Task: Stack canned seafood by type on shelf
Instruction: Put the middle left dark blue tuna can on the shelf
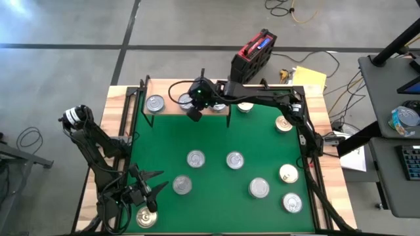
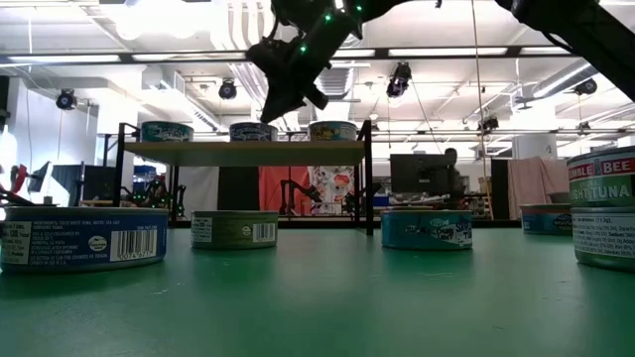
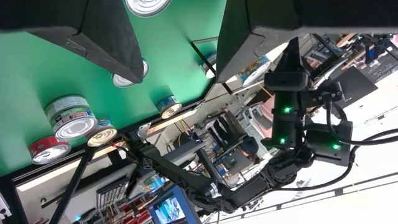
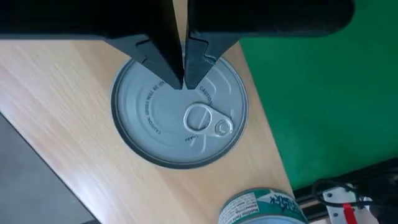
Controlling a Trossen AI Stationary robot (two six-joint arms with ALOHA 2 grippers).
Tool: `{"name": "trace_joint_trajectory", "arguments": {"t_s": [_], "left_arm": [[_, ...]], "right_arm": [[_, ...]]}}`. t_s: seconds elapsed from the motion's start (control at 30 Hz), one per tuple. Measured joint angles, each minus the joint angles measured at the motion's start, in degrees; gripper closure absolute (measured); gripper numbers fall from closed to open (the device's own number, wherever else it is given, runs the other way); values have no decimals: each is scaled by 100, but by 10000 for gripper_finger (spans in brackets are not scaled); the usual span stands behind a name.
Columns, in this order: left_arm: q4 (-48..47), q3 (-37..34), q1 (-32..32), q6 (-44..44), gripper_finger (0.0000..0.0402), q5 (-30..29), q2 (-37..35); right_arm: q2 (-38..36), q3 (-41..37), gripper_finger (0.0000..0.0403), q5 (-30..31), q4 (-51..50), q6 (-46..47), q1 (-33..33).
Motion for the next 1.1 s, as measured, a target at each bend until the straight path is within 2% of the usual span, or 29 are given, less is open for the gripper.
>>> {"name": "trace_joint_trajectory", "arguments": {"t_s": [0.5, 1.1], "left_arm": [[-9, 0, 0, 2, 214, 0, 0], [-44, 0, 0, 2, 214, 0, 0]], "right_arm": [[114, -241, 394, -13, 625, -408, 51], [156, -266, 394, 105, 816, -416, -111]]}}
